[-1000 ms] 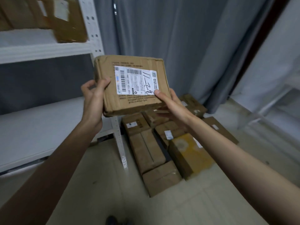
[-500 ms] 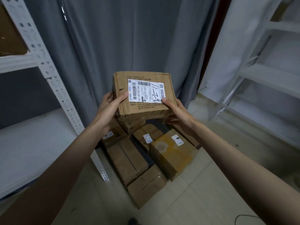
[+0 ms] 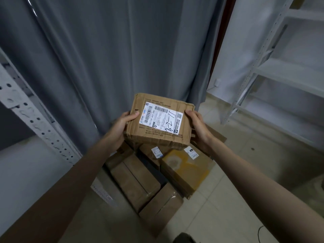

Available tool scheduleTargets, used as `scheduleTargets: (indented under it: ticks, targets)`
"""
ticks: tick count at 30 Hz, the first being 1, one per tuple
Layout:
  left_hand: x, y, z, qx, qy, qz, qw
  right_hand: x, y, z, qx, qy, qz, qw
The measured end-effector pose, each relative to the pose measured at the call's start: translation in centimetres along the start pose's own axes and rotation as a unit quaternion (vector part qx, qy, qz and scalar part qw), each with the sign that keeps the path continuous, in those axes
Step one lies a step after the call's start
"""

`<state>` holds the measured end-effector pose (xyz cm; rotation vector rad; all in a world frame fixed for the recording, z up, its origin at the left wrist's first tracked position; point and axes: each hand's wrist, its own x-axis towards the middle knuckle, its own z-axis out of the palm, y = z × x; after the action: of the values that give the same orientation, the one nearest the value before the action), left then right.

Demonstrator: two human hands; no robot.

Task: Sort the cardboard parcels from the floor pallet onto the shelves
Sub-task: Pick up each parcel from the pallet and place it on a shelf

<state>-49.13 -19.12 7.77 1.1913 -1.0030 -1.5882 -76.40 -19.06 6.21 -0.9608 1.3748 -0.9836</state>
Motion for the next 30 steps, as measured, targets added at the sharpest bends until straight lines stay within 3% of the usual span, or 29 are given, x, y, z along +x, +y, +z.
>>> scheduleTargets:
  ticks: [2,6,10,18,27,30]
  targets:
    - [2.2,-0.8,-0.5,0.018,0.007,-0.014,1.0,1.8,0.6,-0.1,0.001,0.008,0.006,1.0]
    - [7.0,-2.4,-0.4,0.097,0.119,-0.027,0.988,6.5,1.9,-0.4,-0.012,0.033,-0.001,0.999]
    - [12.5,-3.7,0.5,0.197,0.151,-0.035,0.968,12.3,2.9,-1.0,-0.039,0.036,0.011,0.999]
    - [22.4,-8.5,2.6,0.311,0.14,-0.055,0.939,24.7,7.1,-2.2,-0.129,0.016,0.116,0.985]
    - [30.0,-19.4,-1.4,0.33,0.115,-0.223,0.91,32.8,17.1,0.8,-0.114,0.009,0.18,0.977]
    - [31.6,-23.6,-3.4,0.323,0.074,-0.266,0.905,34.0,21.0,2.5,-0.125,0.028,0.204,0.971]
